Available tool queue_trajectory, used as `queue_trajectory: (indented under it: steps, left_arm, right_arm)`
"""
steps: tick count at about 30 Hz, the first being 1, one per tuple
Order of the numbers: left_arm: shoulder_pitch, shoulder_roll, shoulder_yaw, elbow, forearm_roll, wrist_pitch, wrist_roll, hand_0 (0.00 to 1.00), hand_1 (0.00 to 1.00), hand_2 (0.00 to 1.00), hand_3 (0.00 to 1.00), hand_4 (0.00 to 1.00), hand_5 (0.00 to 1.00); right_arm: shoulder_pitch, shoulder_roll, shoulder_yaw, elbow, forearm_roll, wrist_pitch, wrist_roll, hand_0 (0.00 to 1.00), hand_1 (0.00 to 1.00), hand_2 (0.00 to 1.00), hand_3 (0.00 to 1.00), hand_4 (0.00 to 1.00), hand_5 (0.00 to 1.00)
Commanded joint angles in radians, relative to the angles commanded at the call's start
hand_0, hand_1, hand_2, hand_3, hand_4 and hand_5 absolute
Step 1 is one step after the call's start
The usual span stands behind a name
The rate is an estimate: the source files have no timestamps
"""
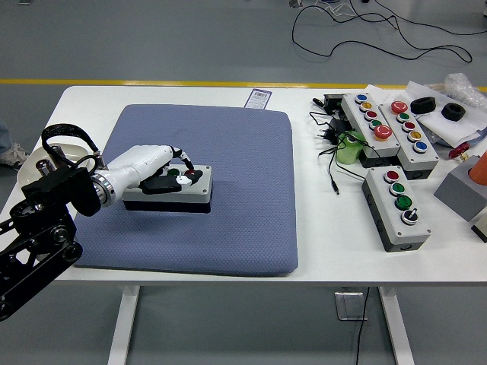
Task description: Pick up the button,place it on the desk,press the button,press the button
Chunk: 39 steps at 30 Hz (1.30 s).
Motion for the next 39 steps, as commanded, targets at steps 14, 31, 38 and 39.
queue_trajectory:
  steps: [14, 31, 38, 39]
  left_arm:
    - [-0.001, -0.007, 0.042, 0.064, 0.001, -0.060, 0.021, 0.002, 0.002, 0.002, 0.708, 0.650, 0.998]
    - [0.031, 0.016, -0.174, -0.037, -0.089, 0.205, -0.034, 0.002, 0.002, 0.022, 0.787, 0.657, 0.998]
    - [0.041, 0.003, -0.293, 0.061, -0.323, 0.334, -0.140, 0.398, 0.552, 0.556, 0.888, 0.632, 0.998]
    - [0.043, 0.001, -0.310, 0.086, -0.369, 0.336, -0.163, 0.398, 0.552, 0.556, 0.888, 0.632, 0.998]
  right_arm:
    - [0.001, 0.000, -0.001, 0.000, 0.001, 0.000, 0.001, 0.667, 0.673, 0.692, 0.593, 0.432, 0.276]
    - [-0.001, 0.000, 0.000, 0.000, 0.002, 0.001, 0.001, 0.667, 0.673, 0.691, 0.593, 0.431, 0.276]
    - [-0.003, 0.001, 0.000, 0.000, 0.002, 0.001, -0.001, 0.667, 0.673, 0.691, 0.593, 0.432, 0.275]
    - [-0.003, 0.001, 0.001, 0.000, 0.002, 0.000, -0.001, 0.667, 0.673, 0.691, 0.593, 0.432, 0.275]
